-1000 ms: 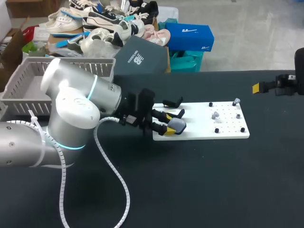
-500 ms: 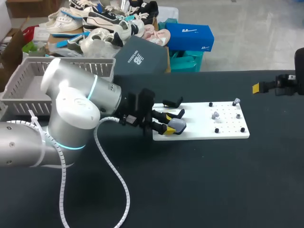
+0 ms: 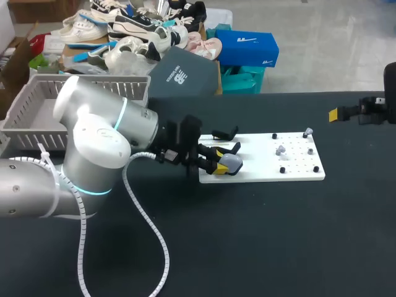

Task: Pick up each earbud case from the left stands, insert the matching earbuds, close the lid, and place the case in the box.

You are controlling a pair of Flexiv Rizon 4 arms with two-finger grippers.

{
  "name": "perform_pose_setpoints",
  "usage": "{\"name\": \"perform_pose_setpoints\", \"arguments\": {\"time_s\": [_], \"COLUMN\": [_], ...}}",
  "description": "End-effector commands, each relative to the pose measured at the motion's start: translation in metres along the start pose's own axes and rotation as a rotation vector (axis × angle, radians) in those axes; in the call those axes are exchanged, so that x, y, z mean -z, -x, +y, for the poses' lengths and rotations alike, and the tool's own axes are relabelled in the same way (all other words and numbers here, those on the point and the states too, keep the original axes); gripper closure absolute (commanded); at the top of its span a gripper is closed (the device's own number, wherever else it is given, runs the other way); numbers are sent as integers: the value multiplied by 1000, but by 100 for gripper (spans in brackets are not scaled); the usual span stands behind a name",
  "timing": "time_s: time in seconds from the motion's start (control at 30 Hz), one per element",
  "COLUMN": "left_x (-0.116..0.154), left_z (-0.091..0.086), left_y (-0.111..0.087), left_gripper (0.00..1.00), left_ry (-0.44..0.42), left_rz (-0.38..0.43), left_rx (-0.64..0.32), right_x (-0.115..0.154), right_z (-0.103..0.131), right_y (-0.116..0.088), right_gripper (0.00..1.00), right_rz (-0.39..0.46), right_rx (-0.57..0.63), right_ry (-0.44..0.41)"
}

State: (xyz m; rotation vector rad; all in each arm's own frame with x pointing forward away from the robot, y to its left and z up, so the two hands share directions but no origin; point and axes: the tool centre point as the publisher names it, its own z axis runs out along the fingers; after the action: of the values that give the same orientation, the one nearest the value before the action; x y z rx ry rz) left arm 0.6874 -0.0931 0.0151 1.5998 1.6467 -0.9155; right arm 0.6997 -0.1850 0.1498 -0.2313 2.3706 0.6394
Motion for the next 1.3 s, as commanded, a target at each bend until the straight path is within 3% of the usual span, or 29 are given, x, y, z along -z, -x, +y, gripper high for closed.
{"name": "perform_pose_setpoints", "arguments": {"time_s": [0.03,0.17,0.67,1.3], "left_x": [-2,-1,12,57], "left_z": [0,1,4,23], "left_y": [0,0,5,34], "left_gripper": [84,100,100,100], "left_ry": [2,2,9,58], "left_rz": [3,3,-34,-145], "left_rx": [3,5,47,64], "right_x": [0,0,0,0], "right_z": [0,0,0,0], "right_y": [0,0,0,0], "right_gripper": [0,0,0,0], "right_rz": [2,2,2,2], "right_rx": [1,1,1,1], "right_ry": [0,0,0,0]}}
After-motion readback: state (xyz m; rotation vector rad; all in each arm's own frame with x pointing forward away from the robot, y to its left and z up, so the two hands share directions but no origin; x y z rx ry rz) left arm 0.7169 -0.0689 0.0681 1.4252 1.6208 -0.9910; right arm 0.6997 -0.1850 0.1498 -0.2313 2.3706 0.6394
